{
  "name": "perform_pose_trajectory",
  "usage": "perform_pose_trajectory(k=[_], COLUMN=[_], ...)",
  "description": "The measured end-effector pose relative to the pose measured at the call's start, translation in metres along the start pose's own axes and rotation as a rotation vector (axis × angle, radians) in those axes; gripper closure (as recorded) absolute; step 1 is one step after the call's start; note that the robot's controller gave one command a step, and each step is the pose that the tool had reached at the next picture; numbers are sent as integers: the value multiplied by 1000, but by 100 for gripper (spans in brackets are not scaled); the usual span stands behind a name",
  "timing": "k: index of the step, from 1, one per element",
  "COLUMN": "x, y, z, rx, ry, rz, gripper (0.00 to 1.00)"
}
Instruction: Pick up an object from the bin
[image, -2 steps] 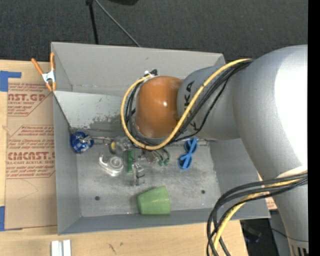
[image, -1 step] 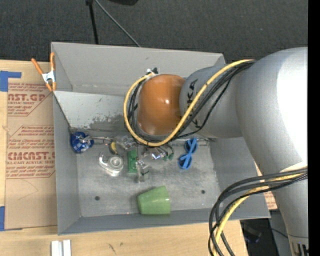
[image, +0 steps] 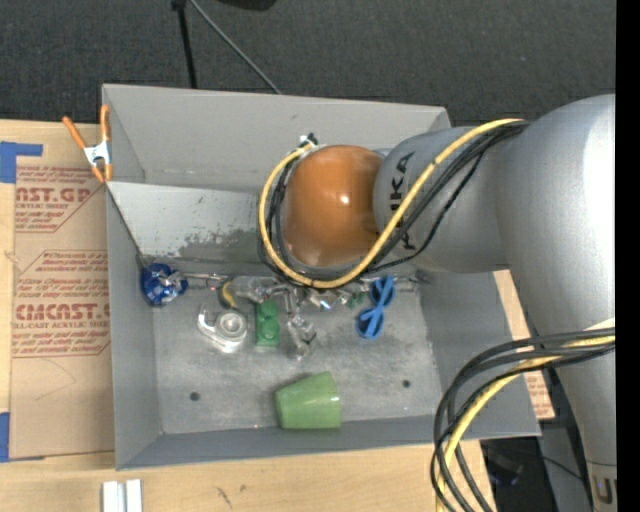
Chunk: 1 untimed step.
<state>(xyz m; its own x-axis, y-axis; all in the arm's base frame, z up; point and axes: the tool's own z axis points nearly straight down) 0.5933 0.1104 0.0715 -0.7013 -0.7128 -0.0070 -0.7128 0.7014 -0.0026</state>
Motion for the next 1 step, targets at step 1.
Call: perform_pose_trajectory(k=[1], x=[-1], y=[-1], z=[-2], rx=[1], ry=[-4], rz=[1], gripper=[100])
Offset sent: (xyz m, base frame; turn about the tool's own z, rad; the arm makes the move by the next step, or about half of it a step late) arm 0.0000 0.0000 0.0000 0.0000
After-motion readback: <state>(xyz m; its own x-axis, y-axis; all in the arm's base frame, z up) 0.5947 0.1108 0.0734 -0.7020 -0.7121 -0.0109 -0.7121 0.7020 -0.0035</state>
